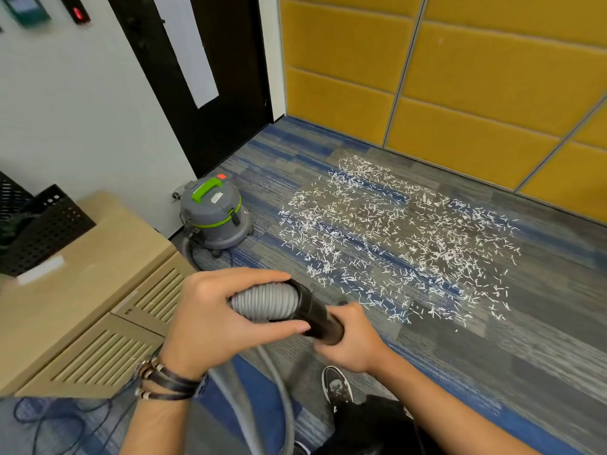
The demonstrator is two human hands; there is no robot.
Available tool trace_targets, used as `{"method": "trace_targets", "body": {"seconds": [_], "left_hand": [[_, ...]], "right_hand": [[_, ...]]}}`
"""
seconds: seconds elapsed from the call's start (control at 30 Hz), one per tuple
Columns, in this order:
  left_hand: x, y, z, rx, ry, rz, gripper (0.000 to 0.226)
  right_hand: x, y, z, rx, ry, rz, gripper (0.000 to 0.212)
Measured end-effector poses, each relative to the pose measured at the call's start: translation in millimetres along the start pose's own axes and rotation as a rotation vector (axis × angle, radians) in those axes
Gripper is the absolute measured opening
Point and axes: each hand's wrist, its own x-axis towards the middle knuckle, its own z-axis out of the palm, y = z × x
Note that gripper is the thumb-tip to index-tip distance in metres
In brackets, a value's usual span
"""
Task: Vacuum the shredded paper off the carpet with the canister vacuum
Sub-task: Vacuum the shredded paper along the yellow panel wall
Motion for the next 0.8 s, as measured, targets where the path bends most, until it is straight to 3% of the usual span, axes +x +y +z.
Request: {"method": "trace_targets", "body": {"seconds": [0.07,0.33,0.53,0.7,0.8], "left_hand": [[6.1,-1.9,-2.8,0.062,0.055,-0.008,0.055],[31.9,-2.3,14.5,0.106,0.057,-0.057,0.057],[53.1,-11.4,25.9,0.147,-0.023,-0.188,0.063],[61.4,0.2,28.9,0.045,-0.098,-0.143,0.058],[65.9,7.1,34.9,0.059,-0.039,-0.096,0.057]], "right_hand": [[13.1,-0.3,-3.6,-0.048,0.019,-0.012,0.014],[65.8,12.9,-12.6,-0.016,0.007,-0.058,0.028],[78.4,34.5,-1.4,0.037,0.009,0.062,0.030],[49.6,42.3,-1.8,0.146,0.036,0.070,0.026],[51.1,40.0,-12.2,0.168,0.082,0.039,0.029]]}}
